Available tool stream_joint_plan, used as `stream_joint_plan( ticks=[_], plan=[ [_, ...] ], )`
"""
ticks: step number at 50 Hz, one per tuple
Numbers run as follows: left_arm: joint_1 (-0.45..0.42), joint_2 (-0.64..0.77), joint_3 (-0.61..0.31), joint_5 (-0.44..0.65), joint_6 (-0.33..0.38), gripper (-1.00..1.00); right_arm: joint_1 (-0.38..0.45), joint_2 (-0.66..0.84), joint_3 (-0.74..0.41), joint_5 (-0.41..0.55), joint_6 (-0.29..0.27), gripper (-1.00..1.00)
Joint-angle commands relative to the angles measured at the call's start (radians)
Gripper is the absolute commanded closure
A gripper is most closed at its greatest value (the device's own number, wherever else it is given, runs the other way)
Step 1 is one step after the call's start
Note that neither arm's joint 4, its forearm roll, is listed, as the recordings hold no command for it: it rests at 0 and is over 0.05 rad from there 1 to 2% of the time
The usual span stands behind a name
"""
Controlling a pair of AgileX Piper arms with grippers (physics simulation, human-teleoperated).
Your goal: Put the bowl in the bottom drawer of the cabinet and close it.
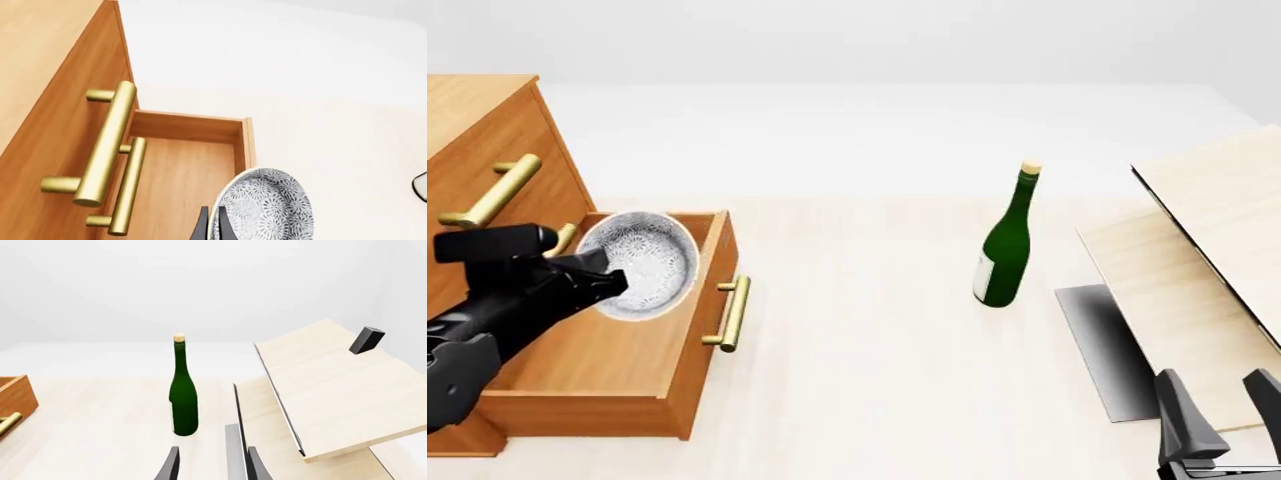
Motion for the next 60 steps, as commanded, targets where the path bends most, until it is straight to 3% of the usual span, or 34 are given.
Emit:
stream_joint_plan(
  ticks=[1,60],
  plan=[
    [0.048,0.025,0.011,-0.032,0.016,1.0,0.0,0.0,0.0,0.0,0.0,-1.0],
    [0.149,0.199,0.073,-0.168,0.062,1.0,0.0,0.0,0.0,0.0,0.0,-1.0]
  ],
)
